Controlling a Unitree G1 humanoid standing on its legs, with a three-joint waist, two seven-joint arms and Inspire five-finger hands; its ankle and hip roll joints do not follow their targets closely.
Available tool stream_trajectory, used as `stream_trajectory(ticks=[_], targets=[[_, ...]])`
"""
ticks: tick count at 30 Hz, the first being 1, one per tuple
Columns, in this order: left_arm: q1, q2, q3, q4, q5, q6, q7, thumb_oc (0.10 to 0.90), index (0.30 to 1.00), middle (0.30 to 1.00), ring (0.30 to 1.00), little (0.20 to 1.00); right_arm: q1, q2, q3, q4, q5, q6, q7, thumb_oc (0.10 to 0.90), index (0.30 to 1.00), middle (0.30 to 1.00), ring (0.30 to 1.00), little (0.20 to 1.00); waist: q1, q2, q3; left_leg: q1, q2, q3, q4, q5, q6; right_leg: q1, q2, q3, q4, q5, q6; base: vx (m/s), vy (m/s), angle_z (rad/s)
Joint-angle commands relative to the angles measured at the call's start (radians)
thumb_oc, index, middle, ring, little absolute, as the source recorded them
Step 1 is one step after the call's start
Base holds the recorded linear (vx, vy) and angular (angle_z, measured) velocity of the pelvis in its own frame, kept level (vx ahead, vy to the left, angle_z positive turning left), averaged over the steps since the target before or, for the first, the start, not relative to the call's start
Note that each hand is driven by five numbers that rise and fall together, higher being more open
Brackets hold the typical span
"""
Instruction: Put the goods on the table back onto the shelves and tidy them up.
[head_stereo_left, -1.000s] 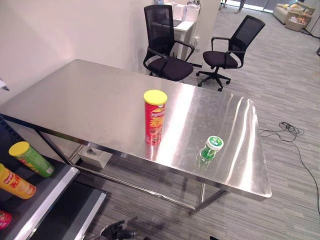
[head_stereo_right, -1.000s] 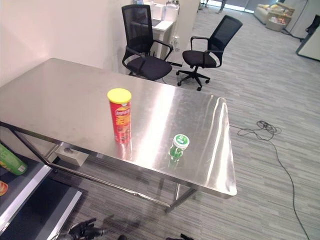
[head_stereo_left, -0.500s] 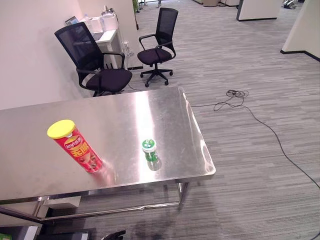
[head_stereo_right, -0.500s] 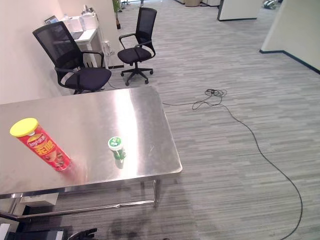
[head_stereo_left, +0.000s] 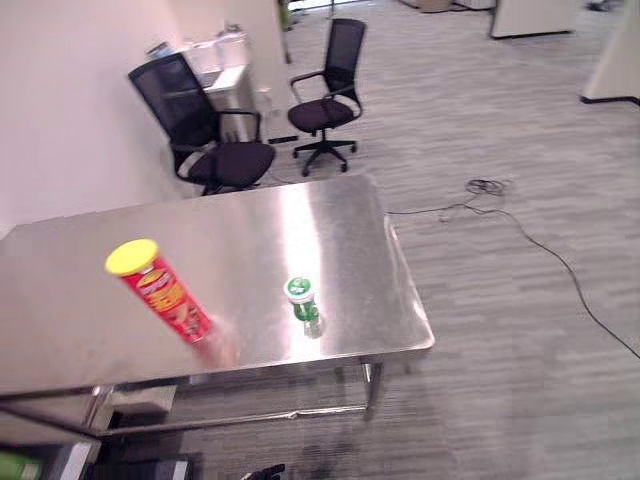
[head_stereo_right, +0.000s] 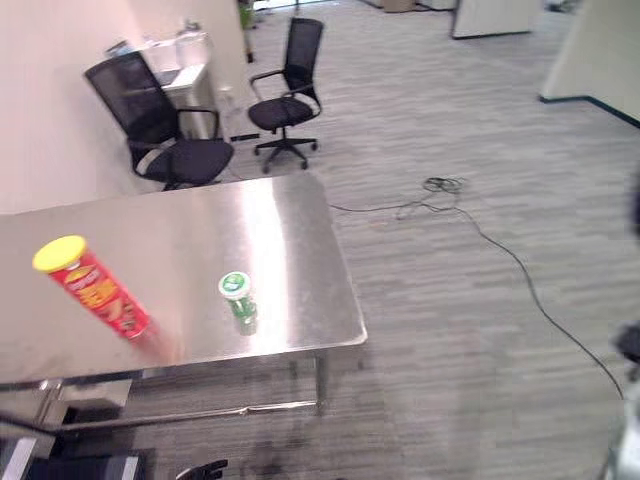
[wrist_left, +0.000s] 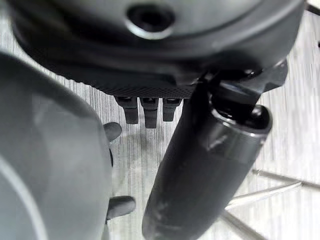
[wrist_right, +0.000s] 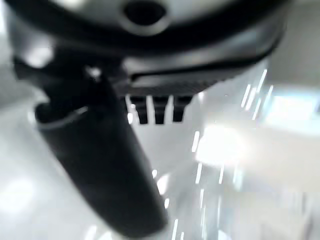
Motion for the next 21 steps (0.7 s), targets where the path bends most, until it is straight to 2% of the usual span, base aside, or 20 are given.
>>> stream_trajectory(ticks=[1, 4, 9, 12, 19, 21], targets=[[-0.048, 0.032, -0.036, 0.06, 0.01, -0.023, -0.008, 0.8, 0.9, 0.9, 0.9, 0.9, -0.081, -0.102, 0.013, -0.033, 0.116, -0.061, 0.099, 0.8, 0.9, 0.9, 0.9, 0.9, 0.023, -0.096, -0.014, -0.057, 0.023, 0.005, -0.01, 0.003, -0.02, 0.11, -0.061, 0.009, -0.038, -0.033, 0.081, -0.02, -0.003, 0.49], [-0.05, 0.039, -0.025, 0.072, -0.024, -0.015, -0.007, 0.8, 0.9, 0.9, 0.9, 0.9, -0.165, -0.122, 0.22, -0.056, 0.196, -0.038, 0.198, 0.8, 0.9, 0.9, 0.9, 0.9, 0.071, -0.109, -0.015, -0.06, 0.012, -0.028, -0.01, 0.009, -0.019, 0.128, -0.062, -0.035, -0.037, -0.038, 0.076, 0.0, 0.004, 0.49], [-0.052, 0.043, -0.002, 0.074, -0.071, -0.007, -0.007, 0.8, 0.9, 0.9, 0.9, 0.9, -0.221, -0.127, 0.362, -0.028, 0.257, -0.014, 0.251, 0.8, 0.9, 0.9, 0.9, 0.9, 0.102, -0.12, -0.017, -0.059, 0.002, -0.051, -0.01, 0.01, -0.018, 0.141, -0.064, -0.061, -0.035, -0.041, 0.074, 0.0, 0.009, 0.21], [-0.053, 0.051, 0.005, 0.073, -0.086, -0.006, -0.008, 0.8, 0.9, 0.9, 0.9, 0.9, -0.242, -0.133, 0.449, -0.028, 0.339, -0.008, 0.302, 0.8, 0.9, 0.9, 0.9, 0.9, 0.11, -0.127, -0.018, -0.057, -0.002, -0.06, -0.01, 0.011, -0.018, 0.146, -0.065, -0.072, -0.032, -0.042, 0.073, 0.0, 0.005, 0.09], [-0.062, 0.057, 0.012, 0.073, -0.098, -0.001, -0.016, 0.8, 0.9, 0.9, 0.9, 0.9, -0.252, -0.149, 0.611, -0.015, 0.407, 0.037, 0.382, 0.8, 0.9, 0.9, 0.9, 0.9, 0.125, -0.136, -0.024, -0.049, -0.003, -0.066, -0.01, 0.011, -0.019, 0.152, -0.068, -0.081, -0.021, -0.045, 0.07, 0.0, 0.003, 0.02], [-0.07, 0.059, 0.0, 0.068, -0.099, 0.0, -0.025, 0.8, 0.9, 0.9, 0.9, 0.9, -0.269, -0.164, 0.695, 0.006, 0.475, 0.055, 0.42, 0.8, 0.9, 0.9, 0.9, 0.9, 0.131, -0.141, -0.029, -0.045, -0.004, -0.069, -0.01, 0.011, -0.019, 0.156, -0.069, -0.081, -0.019, -0.047, 0.069, -0.01, 0.008, 0.04]])
